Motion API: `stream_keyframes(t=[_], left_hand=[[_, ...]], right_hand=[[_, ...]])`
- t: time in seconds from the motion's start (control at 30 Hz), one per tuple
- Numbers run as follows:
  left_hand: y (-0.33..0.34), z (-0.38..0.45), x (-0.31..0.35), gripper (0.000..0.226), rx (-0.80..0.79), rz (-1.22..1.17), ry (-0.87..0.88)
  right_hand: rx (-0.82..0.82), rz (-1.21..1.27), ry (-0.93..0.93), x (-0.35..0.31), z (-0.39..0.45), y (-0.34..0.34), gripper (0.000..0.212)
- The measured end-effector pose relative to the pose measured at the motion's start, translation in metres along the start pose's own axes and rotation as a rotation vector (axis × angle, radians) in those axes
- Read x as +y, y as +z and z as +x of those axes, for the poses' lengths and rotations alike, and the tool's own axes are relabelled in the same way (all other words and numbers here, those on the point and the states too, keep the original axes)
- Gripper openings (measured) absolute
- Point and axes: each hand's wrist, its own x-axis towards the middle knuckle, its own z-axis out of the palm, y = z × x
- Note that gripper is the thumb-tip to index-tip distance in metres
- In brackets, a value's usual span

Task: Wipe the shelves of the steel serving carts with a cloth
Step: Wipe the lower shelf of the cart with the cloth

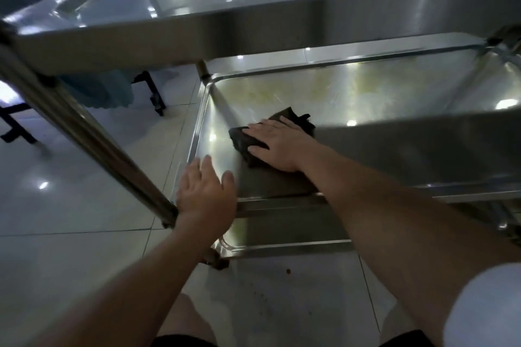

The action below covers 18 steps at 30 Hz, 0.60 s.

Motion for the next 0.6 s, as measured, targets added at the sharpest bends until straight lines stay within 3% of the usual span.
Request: stream_keyframes(t=[0.1, 0.2, 0.27, 0.33, 0.37, 0.43, 0.6], left_hand=[[0.01, -0.002, -0.014, 0.073, -0.026, 0.076, -0.036], [0.02, -0.015, -0.01, 0.079, 0.117, 0.142, -0.001], [0.022, -0.017, -0.009, 0.084, 0.142, 0.156, 0.001], [0.023, -0.015, -0.009, 0.083, 0.127, 0.167, -0.01], [0.022, -0.014, -0.008, 0.081, 0.122, 0.176, -0.013], [0.021, -0.014, -0.007, 0.08, 0.117, 0.18, -0.014], [0.021, -0.013, -0.01, 0.086, 0.128, 0.127, -0.019]], right_hand=[[0.07, 0.018, 0.157, 0.05, -0.027, -0.007, 0.064], [0.273, -0.008, 0.604, 0.125, -0.072, -0.012, 0.067], [0.267, 0.024, 0.929, 0.147, -0.09, -0.014, 0.068], [0.218, 0.055, 1.107, 0.134, -0.08, -0.014, 0.07], [0.224, 0.063, 1.116, 0.116, -0.067, -0.014, 0.07], [0.257, 0.064, 0.96, 0.07, -0.036, -0.007, 0.067], [0.059, 0.024, 0.256, -0.052, 0.016, 0.017, 0.064]])
